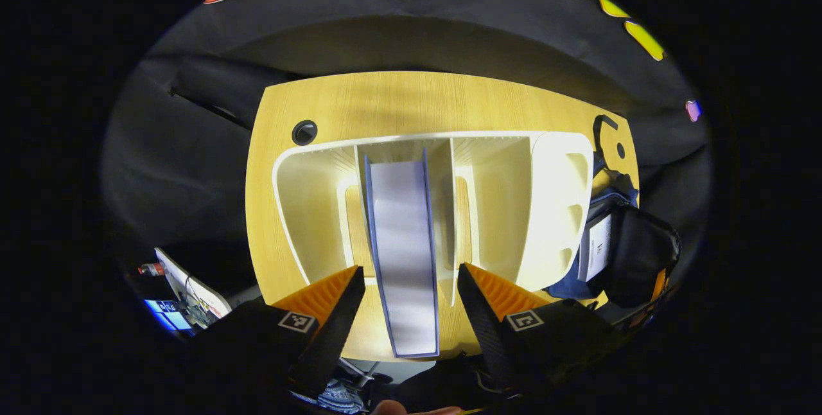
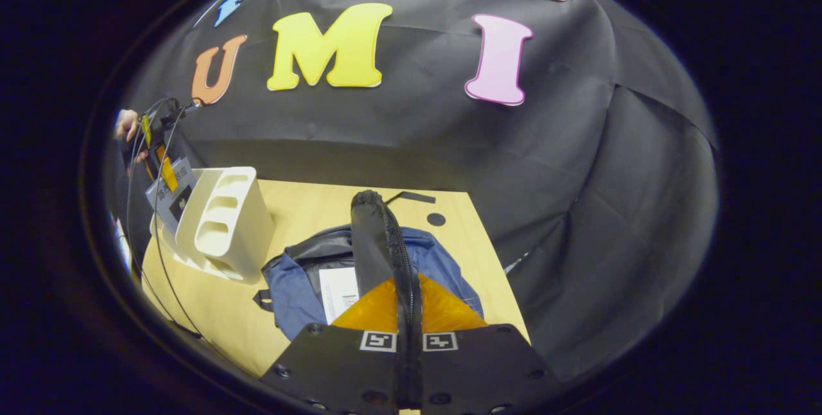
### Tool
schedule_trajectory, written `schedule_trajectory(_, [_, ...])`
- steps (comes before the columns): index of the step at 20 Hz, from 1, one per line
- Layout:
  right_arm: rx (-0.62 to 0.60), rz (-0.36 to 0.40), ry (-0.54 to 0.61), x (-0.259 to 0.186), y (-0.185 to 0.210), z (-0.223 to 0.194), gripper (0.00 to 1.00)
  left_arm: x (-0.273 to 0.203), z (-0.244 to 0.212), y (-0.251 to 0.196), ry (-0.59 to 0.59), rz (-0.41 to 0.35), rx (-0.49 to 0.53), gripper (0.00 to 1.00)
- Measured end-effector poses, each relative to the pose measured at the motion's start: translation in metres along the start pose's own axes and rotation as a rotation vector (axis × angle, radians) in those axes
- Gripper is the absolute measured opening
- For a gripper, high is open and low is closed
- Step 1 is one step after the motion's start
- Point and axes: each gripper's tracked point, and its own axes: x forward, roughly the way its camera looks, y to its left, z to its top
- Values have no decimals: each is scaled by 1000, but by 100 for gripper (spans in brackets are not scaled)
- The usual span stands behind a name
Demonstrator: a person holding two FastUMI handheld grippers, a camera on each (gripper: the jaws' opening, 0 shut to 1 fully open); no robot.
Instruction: Open the schoolbag, grab two books from the bookshelf and put them into the schoolbag.
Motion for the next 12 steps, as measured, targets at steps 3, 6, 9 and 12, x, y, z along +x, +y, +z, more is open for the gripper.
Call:
schedule_trajectory(3, [-5, 0, 0, -1, -1, -1, 0, 9, -2, 5, 22, 24, -9, 87])
schedule_trajectory(6, [-2, 2, 1, 0, -3, -2, 0, 15, 0, 11, 20, 47, -23, 77])
schedule_trajectory(9, [1, 4, 2, 1, -4, -3, 0, 19, -2, 7, 32, 43, -47, 65])
schedule_trajectory(12, [5, 10, 3, 1, -5, -5, 0, 21, -3, 2, 42, 31, -66, 50])
